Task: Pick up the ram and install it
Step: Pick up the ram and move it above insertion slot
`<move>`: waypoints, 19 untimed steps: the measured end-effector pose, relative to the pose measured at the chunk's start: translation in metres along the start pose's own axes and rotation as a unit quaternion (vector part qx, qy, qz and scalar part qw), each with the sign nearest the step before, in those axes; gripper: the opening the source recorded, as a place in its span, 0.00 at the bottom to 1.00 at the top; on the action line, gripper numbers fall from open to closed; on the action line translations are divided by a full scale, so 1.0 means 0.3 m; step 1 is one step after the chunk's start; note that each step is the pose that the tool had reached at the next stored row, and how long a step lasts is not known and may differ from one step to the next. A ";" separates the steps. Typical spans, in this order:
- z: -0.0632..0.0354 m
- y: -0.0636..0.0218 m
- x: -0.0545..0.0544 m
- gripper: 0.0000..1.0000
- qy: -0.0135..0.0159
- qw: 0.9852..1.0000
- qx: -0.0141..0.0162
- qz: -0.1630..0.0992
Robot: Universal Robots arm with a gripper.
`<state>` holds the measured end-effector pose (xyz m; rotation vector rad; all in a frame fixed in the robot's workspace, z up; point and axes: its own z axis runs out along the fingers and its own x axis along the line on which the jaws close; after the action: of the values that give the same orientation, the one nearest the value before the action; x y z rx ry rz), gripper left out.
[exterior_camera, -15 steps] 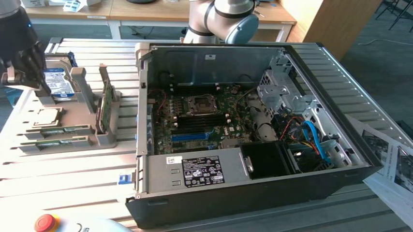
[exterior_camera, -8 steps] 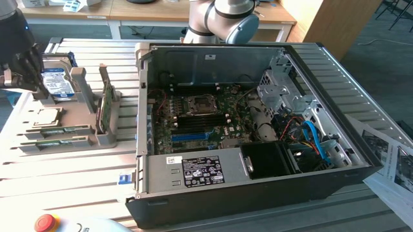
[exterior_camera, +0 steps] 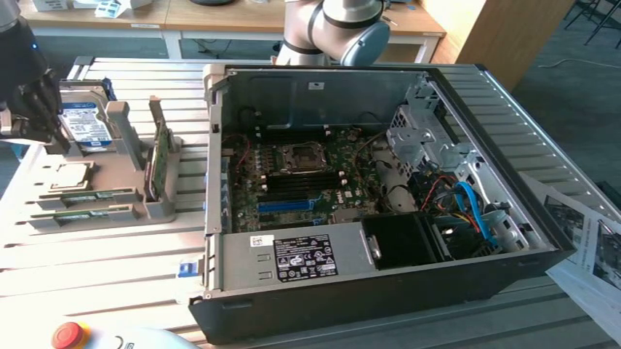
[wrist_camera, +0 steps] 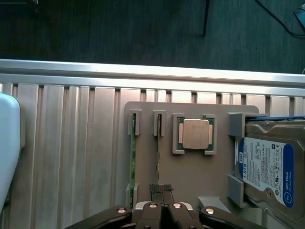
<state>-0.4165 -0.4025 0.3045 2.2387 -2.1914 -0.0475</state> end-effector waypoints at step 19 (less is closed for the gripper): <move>0.000 0.015 0.063 0.11 0.000 1.000 0.000 0.000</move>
<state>-0.4205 -0.4217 0.3044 2.2388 -2.1914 -0.0475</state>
